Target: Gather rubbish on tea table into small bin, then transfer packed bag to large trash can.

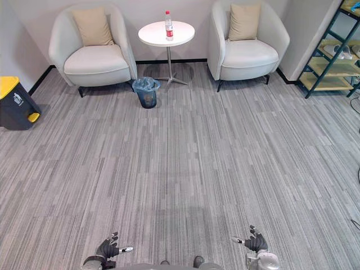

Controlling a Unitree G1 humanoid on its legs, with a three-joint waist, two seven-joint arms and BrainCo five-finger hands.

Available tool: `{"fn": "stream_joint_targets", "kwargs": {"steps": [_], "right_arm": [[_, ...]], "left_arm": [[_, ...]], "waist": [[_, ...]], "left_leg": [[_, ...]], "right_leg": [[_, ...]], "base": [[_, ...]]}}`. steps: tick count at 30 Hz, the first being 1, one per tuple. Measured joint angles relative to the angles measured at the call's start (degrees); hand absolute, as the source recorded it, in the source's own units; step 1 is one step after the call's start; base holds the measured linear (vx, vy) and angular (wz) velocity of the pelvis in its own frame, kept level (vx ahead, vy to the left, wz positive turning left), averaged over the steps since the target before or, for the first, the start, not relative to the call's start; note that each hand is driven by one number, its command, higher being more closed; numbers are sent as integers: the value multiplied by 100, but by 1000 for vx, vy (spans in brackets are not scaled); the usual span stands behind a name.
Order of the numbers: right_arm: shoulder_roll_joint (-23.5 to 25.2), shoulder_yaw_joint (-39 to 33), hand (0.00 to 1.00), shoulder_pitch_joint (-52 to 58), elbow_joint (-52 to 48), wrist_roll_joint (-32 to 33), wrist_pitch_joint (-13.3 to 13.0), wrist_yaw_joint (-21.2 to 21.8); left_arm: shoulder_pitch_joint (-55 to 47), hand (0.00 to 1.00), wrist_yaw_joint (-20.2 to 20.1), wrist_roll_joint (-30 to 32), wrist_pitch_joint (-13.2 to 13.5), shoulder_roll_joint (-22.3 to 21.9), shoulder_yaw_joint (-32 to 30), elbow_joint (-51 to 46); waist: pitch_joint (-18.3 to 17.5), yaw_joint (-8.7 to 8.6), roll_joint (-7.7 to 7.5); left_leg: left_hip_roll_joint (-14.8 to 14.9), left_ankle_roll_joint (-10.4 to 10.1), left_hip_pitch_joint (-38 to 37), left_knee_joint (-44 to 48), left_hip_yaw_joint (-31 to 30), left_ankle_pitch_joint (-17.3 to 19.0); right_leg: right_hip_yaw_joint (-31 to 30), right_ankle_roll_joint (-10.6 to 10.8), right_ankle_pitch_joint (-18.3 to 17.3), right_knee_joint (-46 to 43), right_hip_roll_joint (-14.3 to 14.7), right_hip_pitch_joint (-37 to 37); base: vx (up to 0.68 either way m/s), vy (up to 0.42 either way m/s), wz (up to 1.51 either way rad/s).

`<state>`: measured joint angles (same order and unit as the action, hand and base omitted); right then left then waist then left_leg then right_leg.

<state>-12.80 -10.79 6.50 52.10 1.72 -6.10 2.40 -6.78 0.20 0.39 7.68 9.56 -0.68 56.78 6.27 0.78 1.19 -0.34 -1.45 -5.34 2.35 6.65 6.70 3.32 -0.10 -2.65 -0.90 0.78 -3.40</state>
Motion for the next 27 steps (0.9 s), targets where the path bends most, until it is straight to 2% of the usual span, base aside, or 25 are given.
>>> {"fn": "stream_joint_targets", "kwargs": {"steps": [5,10,13,14,15,16,18,19,20,22,24,25,26,27], "right_arm": [[111,12,0,2,-147,0,0,-2],[112,25,0,-81,-181,5,0,-44],[112,70,0,-115,-181,7,4,-102],[112,98,0,-143,-180,8,5,-105],[111,137,0,-161,-180,9,6,-106],[118,236,0,-199,-184,10,7,-105],[147,287,0,-201,-182,27,15,-104],[170,298,0,-216,-178,49,17,-103],[159,311,0,-229,-178,49,19,-103],[107,422,0,-283,-181,50,16,-104],[68,469,0,-394,-179,50,18,-102],[24,476,0,-428,-181,51,13,-105],[22,486,0,-382,-180,51,6,-105],[-49,475,0,-353,-164,53,-2,-115]], "left_arm": [[11,0,8,0,0,-3,6,-1],[26,0,30,0,-1,-1,4,-16],[34,0,64,-3,-1,0,6,-82],[39,0,100,-4,-1,2,13,-115],[48,0,108,-6,-1,5,16,-137],[94,0,109,-21,0,37,47,-180],[188,0,115,-83,3,98,112,-231],[271,0,122,-88,-1,152,121,-246],[328,0,129,-93,-4,187,118,-250],[340,0,140,-101,-4,217,115,-252],[352,0,144,-161,-10,199,106,-252],[343,0,138,-201,-3,176,121,-250],[327,0,137,-200,5,200,123,-248],[338,0,143,-200,-2,183,111,-170]], "waist": [[14,-2,-41],[26,11,-46],[34,16,-42],[53,17,-38],[77,16,-36],[165,-6,-49],[268,-6,-87],[366,-25,-51],[397,-28,-107],[441,-74,-69],[532,-217,25],[536,-285,51],[531,-279,24],[521,-300,-1]], "left_leg": [[56,3,104,58,109,57],[157,70,337,517,319,428],[170,139,481,916,486,744],[160,162,504,1074,551,875],[153,180,491,1129,585,914],[109,182,436,1216,613,961],[46,280,219,1244,586,1081],[0,391,92,1244,502,1200],[-5,391,0,1251,437,1265],[79,332,-107,1200,332,1309],[298,301,-302,1038,174,1322],[422,137,-433,917,128,1311],[396,76,-453,862,118,1285],[460,-152,-621,873,35,1409]], "right_leg": [[-66,1,-6,-14,52,115],[-307,-12,-240,-401,125,400],[-443,104,-720,-1275,105,835],[-440,302,-932,-1809,63,1064],[-408,417,-1013,-2125,32,1187],[-310,584,-1117,-2824,-64,1416],[-155,628,-1093,-3894,-205,1760],[29,707,-1255,-4538,-355,2067],[190,653,-1436,-4718,-480,2243],[391,562,-1506,-4468,-525,2465],[551,470,-1455,-3876,-433,2597],[562,390,-1147,-3132,-311,2605],[507,333,-820,-2733,-308,2573],[503,-57,-306,-2802,-364,2585]], "base": [[2,-22,-11],[45,9,-26],[80,37,-27],[103,65,-27],[118,85,-16],[85,73,3],[135,53,15],[209,13,22],[208,-4,25],[251,-59,32],[340,-160,41],[273,-127,26],[295,-146,34],[393,-199,24]]}}
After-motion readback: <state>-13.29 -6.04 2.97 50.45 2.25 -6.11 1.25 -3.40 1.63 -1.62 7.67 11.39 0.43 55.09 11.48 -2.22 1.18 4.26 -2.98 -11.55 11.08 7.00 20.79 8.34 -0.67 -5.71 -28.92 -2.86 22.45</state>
